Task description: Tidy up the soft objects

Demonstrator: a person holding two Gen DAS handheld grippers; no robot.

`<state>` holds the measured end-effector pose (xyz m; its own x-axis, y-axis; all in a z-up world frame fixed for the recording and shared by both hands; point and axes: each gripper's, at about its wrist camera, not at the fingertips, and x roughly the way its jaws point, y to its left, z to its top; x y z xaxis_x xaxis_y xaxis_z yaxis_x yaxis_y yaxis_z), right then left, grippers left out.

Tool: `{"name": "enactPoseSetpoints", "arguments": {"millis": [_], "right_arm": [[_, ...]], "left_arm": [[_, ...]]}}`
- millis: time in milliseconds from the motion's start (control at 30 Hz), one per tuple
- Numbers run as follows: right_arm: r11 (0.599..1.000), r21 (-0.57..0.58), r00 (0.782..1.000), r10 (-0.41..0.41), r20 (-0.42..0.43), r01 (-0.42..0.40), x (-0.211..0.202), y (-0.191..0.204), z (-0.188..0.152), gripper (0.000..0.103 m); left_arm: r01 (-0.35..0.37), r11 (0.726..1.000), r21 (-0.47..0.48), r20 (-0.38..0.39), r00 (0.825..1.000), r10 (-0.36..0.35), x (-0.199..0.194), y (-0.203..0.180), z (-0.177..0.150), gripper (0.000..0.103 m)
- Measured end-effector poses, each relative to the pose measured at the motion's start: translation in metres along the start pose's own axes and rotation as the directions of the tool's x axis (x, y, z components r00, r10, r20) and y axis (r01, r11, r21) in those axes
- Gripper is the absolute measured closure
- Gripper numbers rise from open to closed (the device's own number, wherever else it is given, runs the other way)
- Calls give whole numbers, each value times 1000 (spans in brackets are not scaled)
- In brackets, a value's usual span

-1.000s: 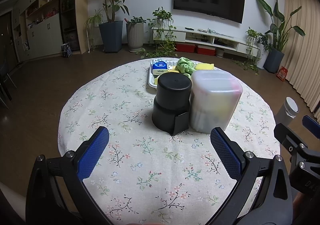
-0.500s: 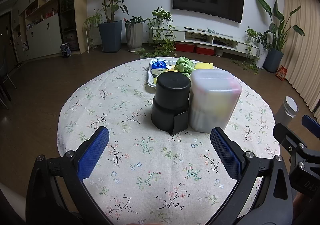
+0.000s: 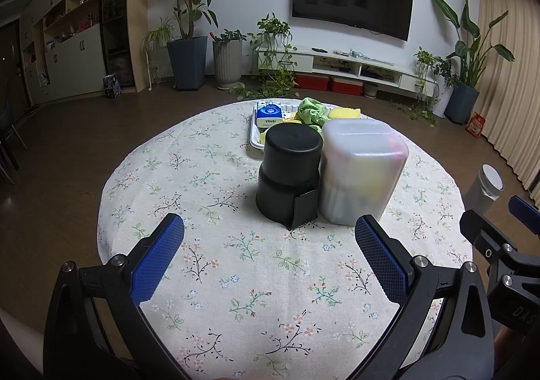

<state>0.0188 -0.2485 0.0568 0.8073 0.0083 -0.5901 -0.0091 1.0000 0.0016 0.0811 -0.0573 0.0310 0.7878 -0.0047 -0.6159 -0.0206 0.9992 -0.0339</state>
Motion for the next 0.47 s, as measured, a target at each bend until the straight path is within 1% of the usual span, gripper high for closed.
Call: {"name": "enactPoseSetpoints", "arguments": {"millis": [467], "right_arm": [[1000, 1, 1000, 0, 0, 0, 0, 0, 0, 0]], "left_arm": [[0, 1000, 3, 0, 1000, 0, -1, 2, 2, 0]]}}
